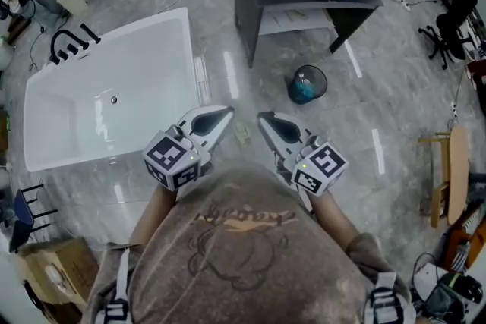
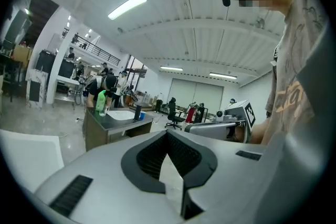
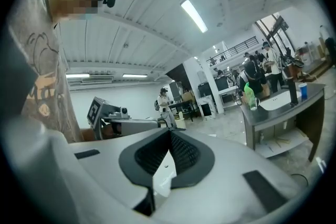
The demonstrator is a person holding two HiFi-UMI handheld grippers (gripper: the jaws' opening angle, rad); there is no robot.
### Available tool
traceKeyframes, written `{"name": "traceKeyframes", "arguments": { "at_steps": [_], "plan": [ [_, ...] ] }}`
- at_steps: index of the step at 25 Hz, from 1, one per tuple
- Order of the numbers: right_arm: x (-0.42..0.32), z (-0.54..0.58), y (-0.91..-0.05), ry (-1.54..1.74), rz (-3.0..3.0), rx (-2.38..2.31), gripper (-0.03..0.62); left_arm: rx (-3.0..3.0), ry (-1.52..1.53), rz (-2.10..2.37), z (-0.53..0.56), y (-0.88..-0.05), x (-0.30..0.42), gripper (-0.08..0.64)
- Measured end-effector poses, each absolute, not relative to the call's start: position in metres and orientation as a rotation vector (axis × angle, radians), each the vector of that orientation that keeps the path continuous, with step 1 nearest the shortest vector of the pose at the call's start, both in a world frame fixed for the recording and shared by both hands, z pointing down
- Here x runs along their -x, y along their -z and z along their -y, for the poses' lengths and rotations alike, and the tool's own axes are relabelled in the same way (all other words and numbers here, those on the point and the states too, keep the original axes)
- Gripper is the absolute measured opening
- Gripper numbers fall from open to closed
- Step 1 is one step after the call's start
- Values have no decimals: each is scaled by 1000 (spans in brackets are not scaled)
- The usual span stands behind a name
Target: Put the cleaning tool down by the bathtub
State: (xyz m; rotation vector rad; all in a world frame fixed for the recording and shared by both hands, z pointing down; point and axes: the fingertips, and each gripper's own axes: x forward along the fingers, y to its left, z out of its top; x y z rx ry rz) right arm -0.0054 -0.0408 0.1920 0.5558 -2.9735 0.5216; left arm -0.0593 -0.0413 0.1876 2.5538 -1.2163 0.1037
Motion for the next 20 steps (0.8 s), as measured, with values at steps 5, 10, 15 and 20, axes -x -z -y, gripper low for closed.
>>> {"name": "traceKeyframes", "arguments": {
  "at_steps": [5,10,15,20],
  "plan": [
    [11,39,-189,-525,2988,-542,0,-2562,-77,1257,38,-181,63,2],
    [11,38,-189,-526,3000,-539,-2,-2557,-45,1285,34,-179,69,2],
    [9,36,-190,-531,3002,-522,-2,-2528,-15,1292,30,-183,68,2],
    [8,37,-190,-534,3005,-525,-2,-2496,-35,1340,30,-185,70,2]
  ]
}}
